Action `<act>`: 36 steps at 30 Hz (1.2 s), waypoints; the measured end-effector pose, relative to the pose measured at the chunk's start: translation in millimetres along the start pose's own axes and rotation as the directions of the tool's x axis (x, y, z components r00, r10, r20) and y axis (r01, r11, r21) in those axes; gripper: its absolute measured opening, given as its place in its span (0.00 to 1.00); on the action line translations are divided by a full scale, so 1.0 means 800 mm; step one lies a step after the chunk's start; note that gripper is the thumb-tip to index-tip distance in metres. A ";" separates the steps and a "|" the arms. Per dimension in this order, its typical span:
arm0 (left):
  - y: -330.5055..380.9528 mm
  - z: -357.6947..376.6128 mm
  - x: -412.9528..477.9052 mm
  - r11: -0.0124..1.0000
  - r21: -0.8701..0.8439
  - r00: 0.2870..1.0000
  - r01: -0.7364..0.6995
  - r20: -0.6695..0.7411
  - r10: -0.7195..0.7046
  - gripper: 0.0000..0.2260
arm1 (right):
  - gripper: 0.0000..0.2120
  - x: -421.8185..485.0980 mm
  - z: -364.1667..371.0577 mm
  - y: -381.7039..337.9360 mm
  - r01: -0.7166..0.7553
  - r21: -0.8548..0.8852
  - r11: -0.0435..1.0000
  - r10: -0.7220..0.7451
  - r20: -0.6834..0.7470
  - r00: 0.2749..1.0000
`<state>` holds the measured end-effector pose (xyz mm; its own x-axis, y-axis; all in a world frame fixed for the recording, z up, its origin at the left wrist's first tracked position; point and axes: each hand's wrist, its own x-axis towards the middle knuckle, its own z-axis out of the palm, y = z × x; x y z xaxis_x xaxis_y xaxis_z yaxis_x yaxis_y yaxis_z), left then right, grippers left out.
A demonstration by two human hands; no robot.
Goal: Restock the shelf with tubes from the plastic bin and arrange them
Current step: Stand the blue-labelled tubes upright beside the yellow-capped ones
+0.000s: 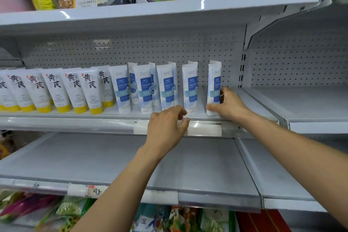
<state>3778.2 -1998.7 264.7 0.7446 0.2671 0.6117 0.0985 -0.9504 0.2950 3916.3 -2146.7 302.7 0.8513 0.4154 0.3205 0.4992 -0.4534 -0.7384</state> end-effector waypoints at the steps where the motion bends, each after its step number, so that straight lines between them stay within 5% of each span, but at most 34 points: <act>1: 0.000 -0.003 -0.003 1.000 -0.009 1.000 0.001 0.004 -0.001 0.11 | 0.30 -0.006 -0.001 0.000 -0.008 -0.001 1.000 0.008 -0.001 1.000; 4: -0.006 -0.011 -0.024 0.997 -0.073 0.998 0.016 0.058 -0.011 0.10 | 0.31 -0.030 -0.008 0.003 0.037 -0.060 0.998 -0.043 -0.100 0.994; 7: -0.019 -0.017 -0.062 0.991 -0.116 0.993 0.061 0.108 -0.048 0.10 | 0.20 -0.070 -0.009 0.005 0.219 -0.162 0.962 -0.244 -0.153 0.958; 11: -0.044 -0.010 -0.132 0.982 -0.092 0.976 0.166 0.159 -0.150 0.12 | 0.15 -0.124 0.019 0.008 0.534 -0.350 0.770 -0.524 0.132 0.841; 17: -0.119 -0.037 -0.214 0.953 0.106 0.917 0.283 0.263 -0.301 0.17 | 0.22 -0.166 0.110 -0.009 0.584 -0.335 0.739 -0.376 0.513 0.771; 26: -0.352 -0.166 -0.321 0.818 0.299 0.798 0.492 0.222 -0.561 0.15 | 0.22 -0.178 0.370 -0.130 0.670 -0.158 0.725 -0.397 0.699 0.595; 36: -0.647 -0.318 -0.469 0.539 0.329 0.513 0.775 0.169 -0.842 0.14 | 0.16 -0.225 0.720 -0.295 0.665 0.100 0.741 -0.394 0.866 0.308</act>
<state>3279.5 -1566.3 69.2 0.4107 0.9099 -0.0588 0.8479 -0.3575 0.3914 3552.5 -1660.0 77.2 -0.0740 0.9895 -0.1245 0.9192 0.0193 -0.3932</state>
